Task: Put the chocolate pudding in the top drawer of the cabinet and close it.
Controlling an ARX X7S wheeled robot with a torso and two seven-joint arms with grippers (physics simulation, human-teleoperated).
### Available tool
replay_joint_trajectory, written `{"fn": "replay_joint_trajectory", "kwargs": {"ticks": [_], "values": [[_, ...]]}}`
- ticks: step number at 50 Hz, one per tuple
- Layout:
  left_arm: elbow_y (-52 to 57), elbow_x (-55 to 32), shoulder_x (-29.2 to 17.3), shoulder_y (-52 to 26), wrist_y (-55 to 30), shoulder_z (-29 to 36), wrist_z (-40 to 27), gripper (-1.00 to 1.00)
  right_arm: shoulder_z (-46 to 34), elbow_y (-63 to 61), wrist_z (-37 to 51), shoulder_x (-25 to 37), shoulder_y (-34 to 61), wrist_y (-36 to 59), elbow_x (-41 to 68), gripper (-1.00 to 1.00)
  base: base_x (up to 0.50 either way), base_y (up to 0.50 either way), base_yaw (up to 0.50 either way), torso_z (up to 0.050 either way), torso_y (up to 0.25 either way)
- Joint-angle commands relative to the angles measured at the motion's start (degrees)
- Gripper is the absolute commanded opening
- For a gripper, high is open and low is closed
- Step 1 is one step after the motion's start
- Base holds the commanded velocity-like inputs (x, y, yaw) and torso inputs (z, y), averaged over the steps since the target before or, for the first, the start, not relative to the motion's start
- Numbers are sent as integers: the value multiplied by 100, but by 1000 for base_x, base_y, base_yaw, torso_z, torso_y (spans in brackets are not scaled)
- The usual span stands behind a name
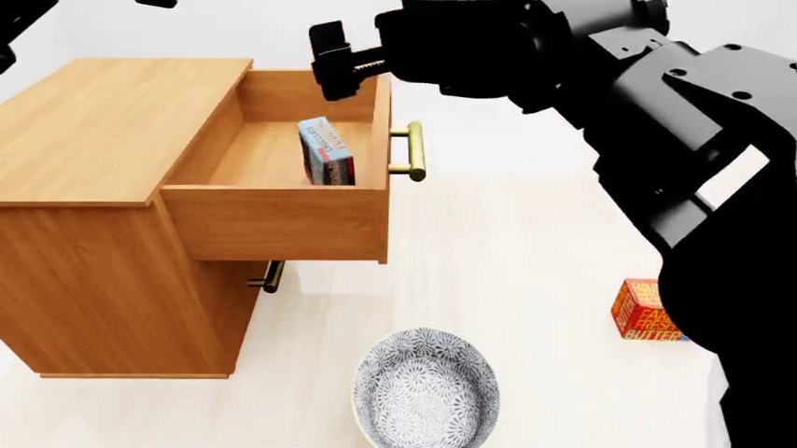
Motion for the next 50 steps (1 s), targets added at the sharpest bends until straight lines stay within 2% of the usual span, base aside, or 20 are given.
{"fn": "replay_joint_trajectory", "kwargs": {"ticks": [1,7,20,26,33,50], "values": [[-7,-41,136,73,77,-66,0,100,-57,811,-215,0,252,-130,27,100,0,0,0,0,0],[-12,-46,293,168,169,-90,13,100,-167,1365,-452,1,365,-101,-50,100,0,0,0,0,0],[-127,-16,733,449,405,-105,110,100,-545,1341,-281,535,300,-220,110,100,0,0,0,0,0],[-4,-61,899,485,423,-132,102,100,-378,-59,608,1512,330,-280,234,100,0,0,0,0,0],[216,-117,1026,499,396,-151,61,100,-287,-1034,1255,2299,300,-303,326,100,0,0,0,0,0],[495,-170,1427,719,481,-155,151,100,-183,-1831,2084,3274,198,-311,471,100,0,0,0,0,0]]}}
